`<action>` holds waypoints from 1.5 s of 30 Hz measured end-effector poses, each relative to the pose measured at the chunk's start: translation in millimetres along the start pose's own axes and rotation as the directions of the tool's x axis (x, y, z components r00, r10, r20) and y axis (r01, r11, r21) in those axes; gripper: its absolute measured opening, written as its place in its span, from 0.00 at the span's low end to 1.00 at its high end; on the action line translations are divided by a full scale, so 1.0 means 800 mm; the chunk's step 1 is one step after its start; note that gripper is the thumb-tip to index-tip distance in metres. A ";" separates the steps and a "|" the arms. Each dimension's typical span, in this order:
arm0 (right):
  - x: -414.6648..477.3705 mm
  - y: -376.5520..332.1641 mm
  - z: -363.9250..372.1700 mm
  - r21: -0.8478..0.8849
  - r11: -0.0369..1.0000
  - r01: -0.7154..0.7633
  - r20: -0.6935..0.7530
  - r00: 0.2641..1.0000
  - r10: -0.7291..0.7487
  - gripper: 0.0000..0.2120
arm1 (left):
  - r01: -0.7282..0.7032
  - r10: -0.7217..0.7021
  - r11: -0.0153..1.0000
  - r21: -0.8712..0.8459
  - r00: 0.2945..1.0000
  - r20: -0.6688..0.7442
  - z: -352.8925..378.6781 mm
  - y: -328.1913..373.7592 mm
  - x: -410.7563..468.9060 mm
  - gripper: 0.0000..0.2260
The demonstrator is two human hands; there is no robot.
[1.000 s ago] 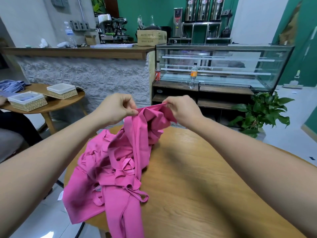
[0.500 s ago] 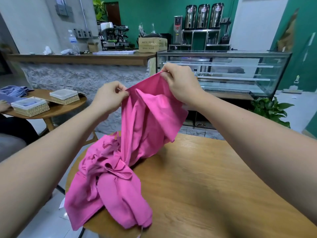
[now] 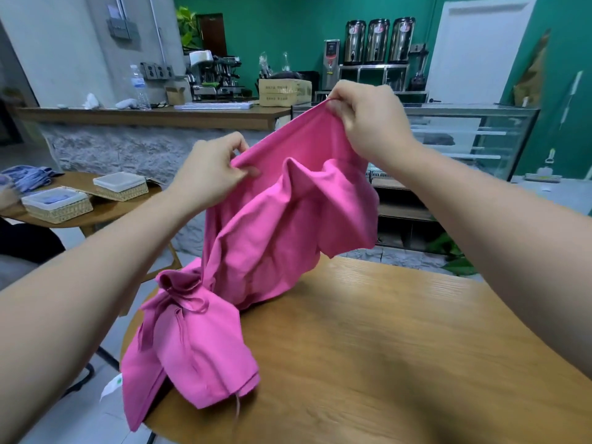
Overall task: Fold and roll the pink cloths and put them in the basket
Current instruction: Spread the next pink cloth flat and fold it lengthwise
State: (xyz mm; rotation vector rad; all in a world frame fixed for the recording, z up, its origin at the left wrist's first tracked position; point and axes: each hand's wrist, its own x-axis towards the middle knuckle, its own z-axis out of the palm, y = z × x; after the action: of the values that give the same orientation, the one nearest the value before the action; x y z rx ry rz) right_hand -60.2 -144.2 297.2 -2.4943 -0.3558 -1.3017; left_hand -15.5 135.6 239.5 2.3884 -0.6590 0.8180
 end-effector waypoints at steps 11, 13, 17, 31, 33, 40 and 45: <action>0.007 0.035 -0.034 -0.117 0.990 -0.080 0.033 0.996 0.085 0.11 | 0.224 -0.232 0.966 -0.130 0.971 -0.054 -0.011 -0.023 0.021 0.15; 0.002 0.029 -0.025 -0.067 0.994 -0.084 0.099 0.991 0.090 0.11 | 0.203 -0.211 0.957 -0.206 0.977 -0.019 -0.012 -0.008 0.023 0.18; -0.008 0.001 -0.009 0.180 0.967 -0.178 0.147 0.977 0.152 0.08 | 0.209 -0.210 0.912 -0.352 0.977 0.036 -0.013 0.025 0.033 0.16; -0.043 -0.059 0.048 0.166 0.981 -0.097 0.414 0.910 0.020 0.17 | 0.086 -0.073 0.976 -0.199 0.995 0.071 0.000 0.043 0.012 0.20; -0.042 -0.058 0.049 0.137 0.987 -0.089 0.400 0.916 0.027 0.19 | 0.077 -0.053 0.982 -0.175 0.989 0.136 0.014 0.032 -0.002 0.22; -0.044 -0.056 0.052 0.117 0.991 -0.059 0.383 0.924 0.010 0.16 | 0.122 -0.153 0.987 0.104 0.910 0.386 0.048 -0.017 -0.058 0.08; -0.027 -0.046 0.043 0.203 0.971 -0.128 0.245 0.967 0.076 0.12 | 0.216 -0.217 0.967 0.134 0.976 -0.006 0.017 -0.061 -0.047 0.04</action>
State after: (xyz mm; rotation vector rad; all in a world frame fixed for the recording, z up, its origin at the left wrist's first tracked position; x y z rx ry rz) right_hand -59.3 -98.9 266.4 -2.4461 -0.3934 -0.8767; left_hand -7.3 173.7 190.2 2.5304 -0.3461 0.7795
